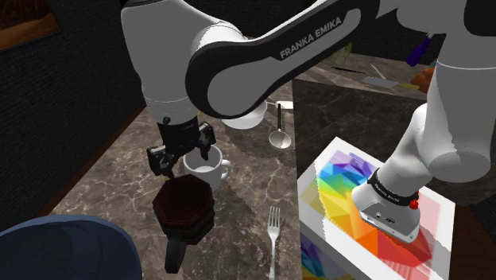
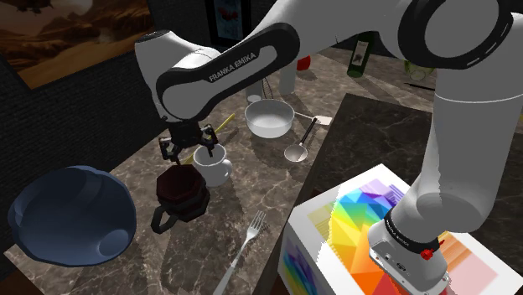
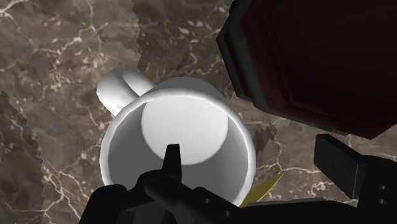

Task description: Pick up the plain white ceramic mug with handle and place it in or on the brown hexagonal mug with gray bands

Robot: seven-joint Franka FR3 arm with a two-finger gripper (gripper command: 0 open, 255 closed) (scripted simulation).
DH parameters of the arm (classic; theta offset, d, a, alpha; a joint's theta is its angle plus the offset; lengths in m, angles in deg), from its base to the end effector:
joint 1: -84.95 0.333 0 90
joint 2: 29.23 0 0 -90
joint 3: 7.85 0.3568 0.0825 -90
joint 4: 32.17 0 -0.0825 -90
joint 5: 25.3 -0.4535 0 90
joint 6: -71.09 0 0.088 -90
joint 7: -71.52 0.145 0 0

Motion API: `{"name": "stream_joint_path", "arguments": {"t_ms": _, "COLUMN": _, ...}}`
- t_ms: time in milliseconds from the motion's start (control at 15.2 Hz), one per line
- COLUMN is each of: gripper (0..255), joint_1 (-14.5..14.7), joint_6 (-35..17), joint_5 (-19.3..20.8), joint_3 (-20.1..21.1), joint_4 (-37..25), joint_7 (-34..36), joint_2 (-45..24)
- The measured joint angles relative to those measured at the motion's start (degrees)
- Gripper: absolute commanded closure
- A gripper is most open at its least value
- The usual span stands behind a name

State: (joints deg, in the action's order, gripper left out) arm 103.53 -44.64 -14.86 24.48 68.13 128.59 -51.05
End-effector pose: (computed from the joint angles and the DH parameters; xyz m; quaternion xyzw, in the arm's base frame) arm 0.4800 0.5228 0.3448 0.9992 -0.0258 -0.0297 0.0077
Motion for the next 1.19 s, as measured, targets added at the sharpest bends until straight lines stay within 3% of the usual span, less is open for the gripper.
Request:
{"name": "stream_joint_path", "arguments": {"t_ms": 330, "gripper": 0, "joint_1": 0.29, "joint_6": -3.39, "joint_5": 1.07, "joint_3": -0.54, "joint_4": 1.76, "joint_7": 0.74, "joint_2": -1.36}}
{"name": "stream_joint_path", "arguments": {"t_ms": 726, "gripper": 0, "joint_1": 0.33, "joint_6": -3.87, "joint_5": 1.23, "joint_3": -0.67, "joint_4": 2.02, "joint_7": 0.80, "joint_2": -1.70}}
{"name": "stream_joint_path", "arguments": {"t_ms": 792, "gripper": 255, "joint_1": 0.35, "joint_6": -3.88, "joint_5": 1.25, "joint_3": -0.68, "joint_4": 2.00, "joint_7": 0.81, "joint_2": -1.73}}
{"name": "stream_joint_path", "arguments": {"t_ms": 1188, "gripper": 255, "joint_1": 0.41, "joint_6": -3.82, "joint_5": 1.28, "joint_3": -0.65, "joint_4": 2.06, "joint_7": 0.76, "joint_2": -1.87}}
